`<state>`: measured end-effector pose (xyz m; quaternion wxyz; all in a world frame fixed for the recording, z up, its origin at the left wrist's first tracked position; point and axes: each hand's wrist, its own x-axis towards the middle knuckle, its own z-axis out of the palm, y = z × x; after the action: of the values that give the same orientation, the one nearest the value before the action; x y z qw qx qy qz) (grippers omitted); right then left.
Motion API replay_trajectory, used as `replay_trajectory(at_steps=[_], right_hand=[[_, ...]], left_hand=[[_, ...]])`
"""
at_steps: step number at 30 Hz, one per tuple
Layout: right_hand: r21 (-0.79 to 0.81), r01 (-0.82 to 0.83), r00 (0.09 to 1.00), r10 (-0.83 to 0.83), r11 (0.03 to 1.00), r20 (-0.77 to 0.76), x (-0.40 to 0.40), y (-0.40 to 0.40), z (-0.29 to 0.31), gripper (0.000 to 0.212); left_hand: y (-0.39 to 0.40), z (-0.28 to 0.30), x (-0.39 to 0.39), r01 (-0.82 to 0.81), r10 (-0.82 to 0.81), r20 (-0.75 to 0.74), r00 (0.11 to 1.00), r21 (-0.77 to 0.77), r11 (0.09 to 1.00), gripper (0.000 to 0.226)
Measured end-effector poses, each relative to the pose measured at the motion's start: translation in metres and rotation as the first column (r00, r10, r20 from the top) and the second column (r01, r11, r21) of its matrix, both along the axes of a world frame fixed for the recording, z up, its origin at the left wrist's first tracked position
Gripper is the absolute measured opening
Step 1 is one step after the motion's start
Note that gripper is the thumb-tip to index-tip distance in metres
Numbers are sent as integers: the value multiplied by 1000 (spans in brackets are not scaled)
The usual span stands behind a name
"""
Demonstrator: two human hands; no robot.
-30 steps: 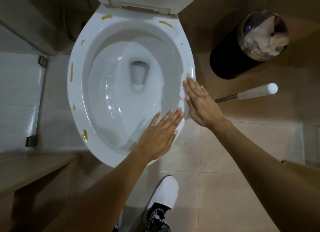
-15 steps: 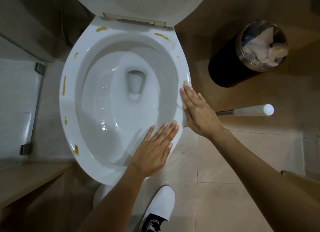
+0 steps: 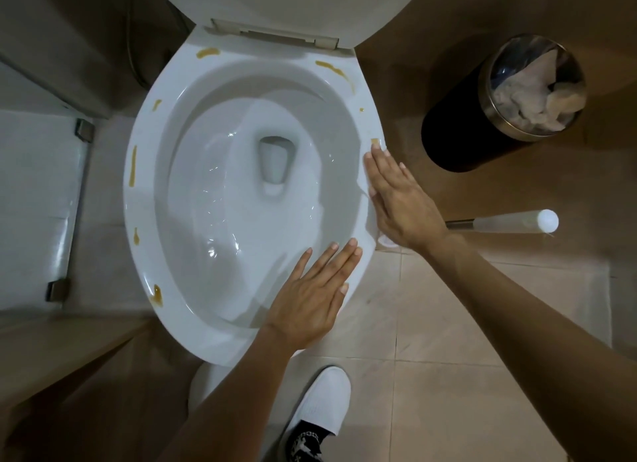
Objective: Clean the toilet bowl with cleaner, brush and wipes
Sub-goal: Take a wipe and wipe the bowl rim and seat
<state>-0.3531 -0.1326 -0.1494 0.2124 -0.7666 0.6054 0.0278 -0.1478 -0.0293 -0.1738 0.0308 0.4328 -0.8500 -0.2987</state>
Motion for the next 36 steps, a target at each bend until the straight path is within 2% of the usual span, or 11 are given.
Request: replay_trajectory(at_steps=[5,13,21,29,36], right_hand=[[12,29,999,-29,999,-14,8,-37,-1,68],[-13,31,999,-31,999,-11,1,-5,-3,60],[-37,51,998,-52,998,-43,19,-68,0,57],[-22,23,1000,-23,999,-2,7,-19,-3,59],[-40,64,998,-65,997,-9,19,-72,0,56]], left_hand=[[1,-1,0,3,-3,12,1000,2,1000,53],[1,-2,1,5,-5,28,1000,-3,1000,54],[1,-1,1,3,-3,9,1000,4,1000,52],[1,0,1,-9,9,8,1000,26,1000,53],[0,0,1,-3,4,-13,1000,65,998,53]])
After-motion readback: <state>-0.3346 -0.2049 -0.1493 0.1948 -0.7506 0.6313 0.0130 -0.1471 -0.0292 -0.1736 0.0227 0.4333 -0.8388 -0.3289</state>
